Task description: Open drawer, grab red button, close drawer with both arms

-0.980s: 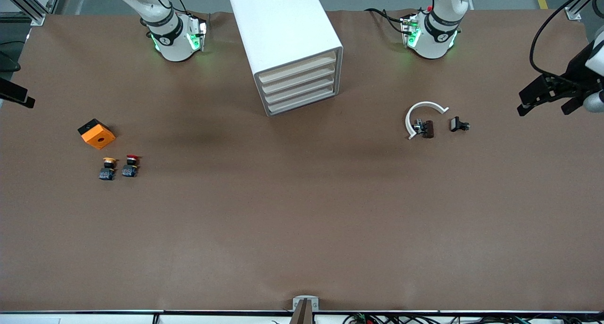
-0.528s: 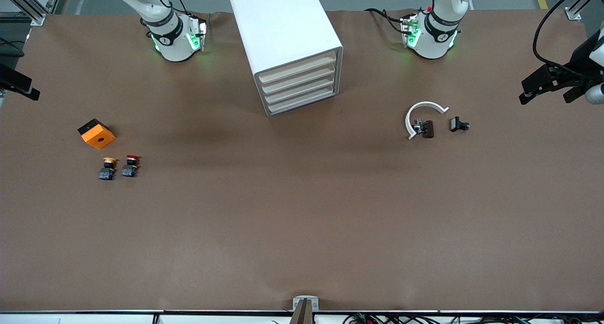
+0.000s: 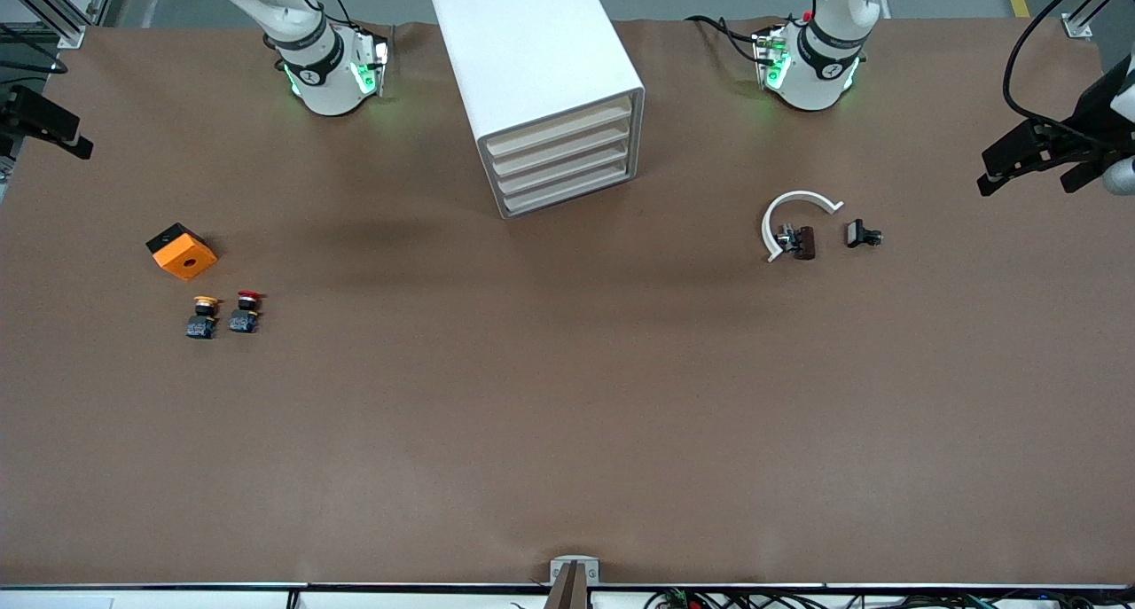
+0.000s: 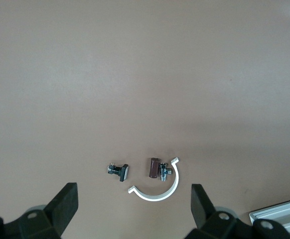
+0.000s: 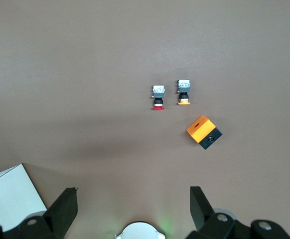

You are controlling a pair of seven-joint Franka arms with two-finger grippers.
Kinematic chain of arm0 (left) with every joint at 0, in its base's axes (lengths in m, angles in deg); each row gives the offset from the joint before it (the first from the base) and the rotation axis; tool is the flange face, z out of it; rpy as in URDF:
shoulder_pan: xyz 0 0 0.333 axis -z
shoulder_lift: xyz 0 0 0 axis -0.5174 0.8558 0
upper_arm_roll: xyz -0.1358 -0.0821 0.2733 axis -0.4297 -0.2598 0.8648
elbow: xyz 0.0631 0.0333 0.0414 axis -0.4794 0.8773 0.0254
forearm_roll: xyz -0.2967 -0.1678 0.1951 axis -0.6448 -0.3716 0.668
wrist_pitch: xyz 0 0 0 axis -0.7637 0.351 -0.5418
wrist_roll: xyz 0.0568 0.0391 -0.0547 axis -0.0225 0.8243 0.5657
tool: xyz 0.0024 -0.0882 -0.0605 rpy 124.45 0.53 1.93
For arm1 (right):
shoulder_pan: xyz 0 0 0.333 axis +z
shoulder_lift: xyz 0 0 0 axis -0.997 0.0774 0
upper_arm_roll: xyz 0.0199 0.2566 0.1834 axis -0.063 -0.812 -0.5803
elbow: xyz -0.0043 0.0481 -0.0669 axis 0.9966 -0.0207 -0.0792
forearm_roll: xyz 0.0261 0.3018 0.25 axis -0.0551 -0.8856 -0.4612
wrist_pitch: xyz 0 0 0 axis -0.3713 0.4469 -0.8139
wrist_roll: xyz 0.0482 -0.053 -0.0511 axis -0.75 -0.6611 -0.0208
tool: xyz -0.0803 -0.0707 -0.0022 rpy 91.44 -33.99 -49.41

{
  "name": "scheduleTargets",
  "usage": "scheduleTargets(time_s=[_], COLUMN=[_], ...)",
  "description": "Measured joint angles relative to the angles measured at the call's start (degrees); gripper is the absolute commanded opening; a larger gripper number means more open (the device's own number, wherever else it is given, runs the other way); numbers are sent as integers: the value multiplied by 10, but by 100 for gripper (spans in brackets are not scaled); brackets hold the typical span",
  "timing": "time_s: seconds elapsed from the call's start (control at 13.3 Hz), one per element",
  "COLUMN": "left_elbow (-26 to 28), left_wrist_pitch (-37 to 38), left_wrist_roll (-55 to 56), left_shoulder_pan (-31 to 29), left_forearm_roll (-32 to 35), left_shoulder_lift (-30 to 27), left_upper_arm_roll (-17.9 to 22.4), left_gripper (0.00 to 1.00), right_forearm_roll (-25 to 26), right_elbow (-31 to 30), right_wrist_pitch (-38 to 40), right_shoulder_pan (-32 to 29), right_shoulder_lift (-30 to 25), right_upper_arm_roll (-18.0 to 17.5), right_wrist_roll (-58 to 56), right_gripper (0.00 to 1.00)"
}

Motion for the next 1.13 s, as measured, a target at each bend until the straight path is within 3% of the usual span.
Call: scheduleTargets(time_s=[0.3, 0.6, 1.13], left_elbow=[0, 0, 0], left_wrist_pitch=[2, 2, 3], left_wrist_roll=[0, 0, 0], left_shoulder_pan=[0, 0, 0], left_forearm_roll=[0, 0, 0], left_shoulder_lift=[1, 4, 4], left_upper_arm_roll=[0, 0, 0], left_gripper=[100, 100, 100], right_forearm_roll=[0, 0, 0], right_elbow=[-17, -20, -23], right_wrist_pitch=[-5, -4, -3], right_shoulder_pan=[4, 35, 34], right_shoulder_lift=[-17, -20, -23], right_upper_arm_roll=[1, 32, 39], right_wrist_roll=[0, 0, 0], right_gripper=[100, 100, 100])
